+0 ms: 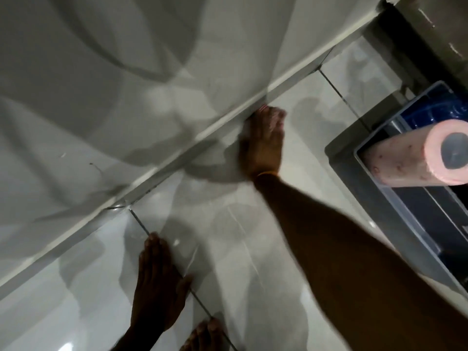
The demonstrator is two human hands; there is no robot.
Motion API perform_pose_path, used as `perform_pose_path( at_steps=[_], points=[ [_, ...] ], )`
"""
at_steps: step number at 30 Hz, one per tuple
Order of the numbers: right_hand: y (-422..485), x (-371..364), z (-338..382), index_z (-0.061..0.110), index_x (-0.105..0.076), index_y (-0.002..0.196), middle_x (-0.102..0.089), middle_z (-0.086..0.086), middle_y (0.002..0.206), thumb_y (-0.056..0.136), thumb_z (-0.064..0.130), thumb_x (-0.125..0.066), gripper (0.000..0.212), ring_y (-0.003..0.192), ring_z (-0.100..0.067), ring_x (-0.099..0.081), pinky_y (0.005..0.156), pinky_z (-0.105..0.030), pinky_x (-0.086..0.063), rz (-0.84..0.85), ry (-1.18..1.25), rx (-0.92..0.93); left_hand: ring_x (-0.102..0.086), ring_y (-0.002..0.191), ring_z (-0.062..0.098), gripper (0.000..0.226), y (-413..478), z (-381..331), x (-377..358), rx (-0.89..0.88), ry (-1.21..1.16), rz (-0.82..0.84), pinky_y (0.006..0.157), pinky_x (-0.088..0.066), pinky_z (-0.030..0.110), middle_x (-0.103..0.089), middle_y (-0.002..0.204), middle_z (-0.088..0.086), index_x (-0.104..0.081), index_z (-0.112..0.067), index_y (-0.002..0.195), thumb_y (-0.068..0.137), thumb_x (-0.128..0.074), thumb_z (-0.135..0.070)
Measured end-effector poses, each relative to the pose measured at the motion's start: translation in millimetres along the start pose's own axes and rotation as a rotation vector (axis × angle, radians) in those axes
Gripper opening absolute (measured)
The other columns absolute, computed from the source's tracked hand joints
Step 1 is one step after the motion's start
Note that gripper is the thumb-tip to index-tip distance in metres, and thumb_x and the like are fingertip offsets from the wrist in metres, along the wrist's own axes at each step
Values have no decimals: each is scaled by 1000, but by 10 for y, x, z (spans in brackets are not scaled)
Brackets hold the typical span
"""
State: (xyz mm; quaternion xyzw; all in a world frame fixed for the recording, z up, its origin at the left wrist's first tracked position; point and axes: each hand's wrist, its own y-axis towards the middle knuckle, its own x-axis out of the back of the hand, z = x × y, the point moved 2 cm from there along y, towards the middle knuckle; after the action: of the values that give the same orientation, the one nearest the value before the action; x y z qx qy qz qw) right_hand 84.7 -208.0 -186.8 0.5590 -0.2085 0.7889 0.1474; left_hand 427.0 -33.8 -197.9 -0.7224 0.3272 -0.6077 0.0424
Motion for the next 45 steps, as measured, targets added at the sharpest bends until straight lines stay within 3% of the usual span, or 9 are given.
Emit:
perform_pose_path(
  at_steps=[7,12,16,19,22,27,33,39,45],
  points=[
    [-1362,-575,1358,9,-7,171,2,-14,181,105,19,-44,76,168,-38,8,139,-48,-1,49,255,23,-3,166,38,97,-23,-17,128,29,-47,30,135,-17,55,0,178,24,-8,1,167,102,-4,-71],
    [-1768,-709,1161,16,-22,170,-16,-11,180,104,26,-39,68,169,-33,-8,139,-49,-15,227,132,636,-4,166,41,93,-54,29,107,-7,32,80,132,-24,59,-3,177,28,-11,2,166,104,-25,-66],
    [-1740,-571,784,16,-38,165,-33,-9,175,97,2,-50,70,167,-33,-21,137,-48,-21,239,45,1030,-3,166,40,103,-53,0,188,17,-11,110,134,-19,55,-1,177,26,-3,2,166,99,-17,-75],
    [-1772,-240,398,9,-54,155,-49,-14,166,88,-14,-58,71,159,-39,-39,130,-51,-39,280,76,1112,-9,165,39,111,-68,-49,407,25,-36,136,134,-20,51,-6,176,24,-9,5,165,95,-9,-81],
    [-1965,314,-112,6,-64,146,-57,-16,159,89,-24,-50,66,154,-45,-44,122,-53,-50,303,232,823,-3,167,32,111,-93,-182,752,50,-54,133,135,-15,45,3,178,16,-2,-1,167,93,-11,-82],
    [-2514,1313,-874,25,-48,160,-34,4,175,86,-30,-40,92,168,-20,-18,131,-40,-39,305,313,235,2,166,27,117,-162,-852,1410,-126,48,131,133,-9,37,8,176,13,-4,2,165,89,8,-85],
    [-2962,2399,-1825,19,-52,157,-43,0,170,84,-31,-37,89,165,-19,-27,137,-38,-26,-15,415,-338,3,165,26,109,-225,-2281,1810,-395,97,146,134,-5,31,3,178,12,-6,-2,166,93,4,-82],
    [-2708,2777,-2821,8,-41,162,-37,-11,173,88,-25,-42,81,165,-30,-26,139,-41,-17,-201,388,-574,-5,166,33,100,3,-3635,1457,-657,105,185,135,-20,46,-6,178,19,-18,1,166,100,-15,-75],
    [-2023,2365,-3516,7,-29,167,-21,-10,179,89,-26,-39,85,169,-32,-7,140,-41,-3,-238,307,-591,-9,167,35,95,555,-4388,744,-872,221,133,136,-13,48,-8,178,20,-16,-2,168,102,-25,-70]
  ],
)
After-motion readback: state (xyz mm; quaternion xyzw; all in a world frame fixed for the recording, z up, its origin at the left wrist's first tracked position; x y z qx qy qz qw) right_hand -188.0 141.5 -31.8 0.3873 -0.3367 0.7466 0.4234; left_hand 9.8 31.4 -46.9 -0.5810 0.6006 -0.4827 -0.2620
